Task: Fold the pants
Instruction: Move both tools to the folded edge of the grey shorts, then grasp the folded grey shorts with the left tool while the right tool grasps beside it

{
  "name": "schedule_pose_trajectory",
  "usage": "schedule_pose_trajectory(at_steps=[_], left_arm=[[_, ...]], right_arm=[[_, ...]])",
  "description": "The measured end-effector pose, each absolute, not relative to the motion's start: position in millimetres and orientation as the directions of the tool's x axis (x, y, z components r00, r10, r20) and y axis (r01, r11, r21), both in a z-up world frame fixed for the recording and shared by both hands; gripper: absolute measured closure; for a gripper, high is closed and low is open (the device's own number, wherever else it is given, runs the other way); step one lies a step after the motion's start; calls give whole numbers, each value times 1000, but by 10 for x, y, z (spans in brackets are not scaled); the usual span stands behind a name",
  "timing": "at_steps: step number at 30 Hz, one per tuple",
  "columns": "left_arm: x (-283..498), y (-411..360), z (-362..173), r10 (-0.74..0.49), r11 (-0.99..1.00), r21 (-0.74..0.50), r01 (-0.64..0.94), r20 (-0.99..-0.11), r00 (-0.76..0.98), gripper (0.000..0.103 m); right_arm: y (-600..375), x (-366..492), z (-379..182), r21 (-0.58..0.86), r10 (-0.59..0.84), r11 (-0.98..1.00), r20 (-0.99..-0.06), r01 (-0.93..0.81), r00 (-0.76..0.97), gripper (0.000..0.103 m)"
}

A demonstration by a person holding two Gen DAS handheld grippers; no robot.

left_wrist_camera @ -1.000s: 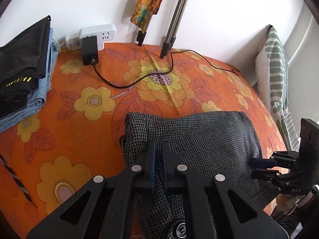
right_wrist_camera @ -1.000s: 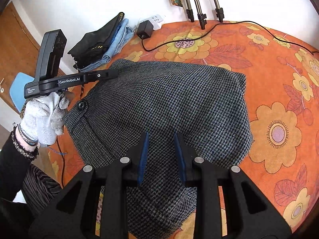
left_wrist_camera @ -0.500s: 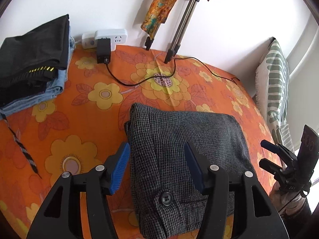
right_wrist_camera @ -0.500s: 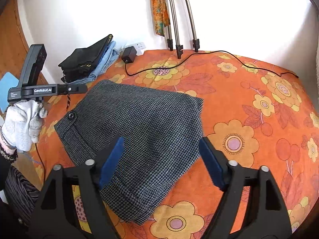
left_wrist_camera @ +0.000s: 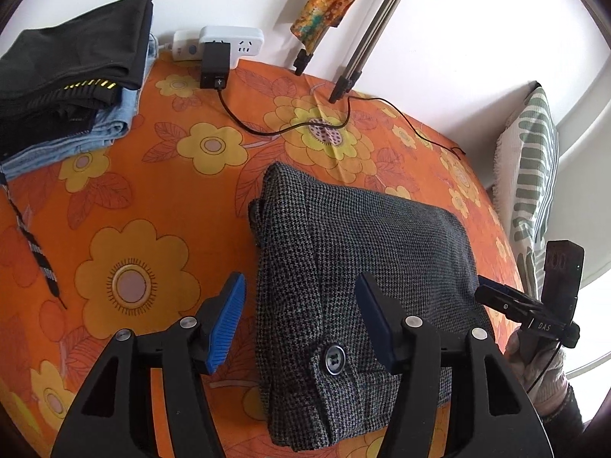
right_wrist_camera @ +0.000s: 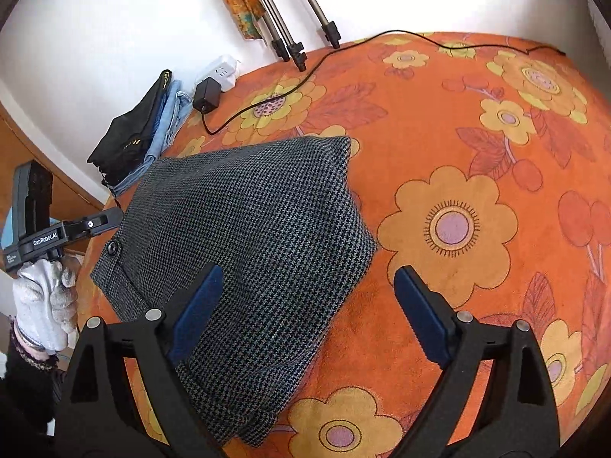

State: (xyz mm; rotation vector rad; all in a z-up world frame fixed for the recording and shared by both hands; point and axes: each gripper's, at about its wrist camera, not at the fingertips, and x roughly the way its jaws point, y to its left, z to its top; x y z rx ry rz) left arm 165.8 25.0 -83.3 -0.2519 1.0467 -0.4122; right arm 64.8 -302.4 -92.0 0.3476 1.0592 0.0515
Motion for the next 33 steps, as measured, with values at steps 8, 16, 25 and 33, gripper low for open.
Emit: schedule_pose_trajectory(at_steps=[8, 16, 25, 33], left_arm=[[1672, 146, -886, -418, 908, -354, 222, -800, 430, 44], [1673, 66, -920, -390, 920, -321, 226, -811, 435, 44], [1706, -22, -1035, -370, 926, -290, 242, -829, 420, 44], [1732, 20, -1135, -390, 919, -320, 232, -831, 397, 35]], right_arm=[[-3040, 676, -983, 334, 234, 933, -843, 131, 484, 10], [-2981, 744, -1104, 347, 256, 929, -851, 126, 459, 10], [-2886, 780, -1142, 323, 244, 942, -850, 95, 467, 12], [-2802, 825, -1156, 304, 244, 951, -850, 57, 467, 18]])
